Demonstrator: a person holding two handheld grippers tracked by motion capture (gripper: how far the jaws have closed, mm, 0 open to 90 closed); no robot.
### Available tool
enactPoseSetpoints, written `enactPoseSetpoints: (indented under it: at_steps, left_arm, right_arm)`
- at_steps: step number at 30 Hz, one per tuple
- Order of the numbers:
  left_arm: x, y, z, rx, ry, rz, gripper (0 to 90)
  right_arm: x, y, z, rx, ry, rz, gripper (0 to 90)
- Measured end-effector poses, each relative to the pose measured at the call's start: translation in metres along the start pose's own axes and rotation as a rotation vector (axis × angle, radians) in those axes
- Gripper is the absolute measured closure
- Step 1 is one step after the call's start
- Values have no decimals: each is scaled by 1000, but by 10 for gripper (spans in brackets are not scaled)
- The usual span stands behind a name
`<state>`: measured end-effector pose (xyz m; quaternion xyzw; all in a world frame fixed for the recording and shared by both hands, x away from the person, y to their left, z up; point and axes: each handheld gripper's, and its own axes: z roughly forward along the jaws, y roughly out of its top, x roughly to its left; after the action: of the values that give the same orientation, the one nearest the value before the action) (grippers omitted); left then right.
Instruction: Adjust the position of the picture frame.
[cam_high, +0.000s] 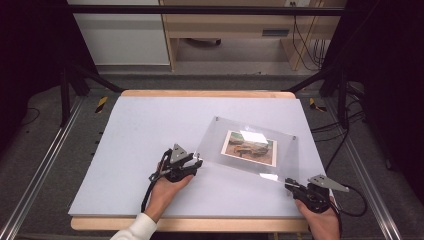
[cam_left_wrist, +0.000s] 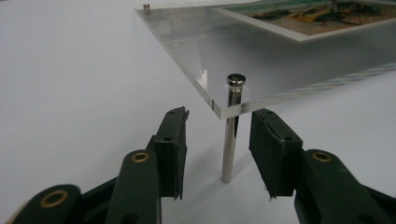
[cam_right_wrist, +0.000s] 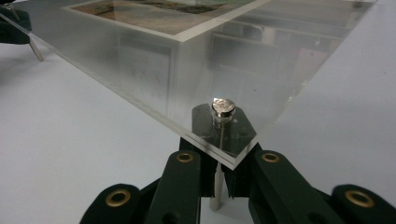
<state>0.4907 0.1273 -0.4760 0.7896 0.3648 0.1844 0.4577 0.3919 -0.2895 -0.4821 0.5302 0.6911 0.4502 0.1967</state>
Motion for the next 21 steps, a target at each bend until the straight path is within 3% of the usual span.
enactPoseSetpoints:
  at_steps: [9,15,21]
  left_arm:
    - [-1,5,8,-4,-21,19,706]
    - [2,5,10,-3,-62,-25,835]
    - [0,9,9,-19,-51,-39,841]
  right_arm:
    - [-1,0,-1,-2,10,18,846]
    - [0,1,-1,-2,9,23,845]
    - [0,3,-2,-22,0,13,827]
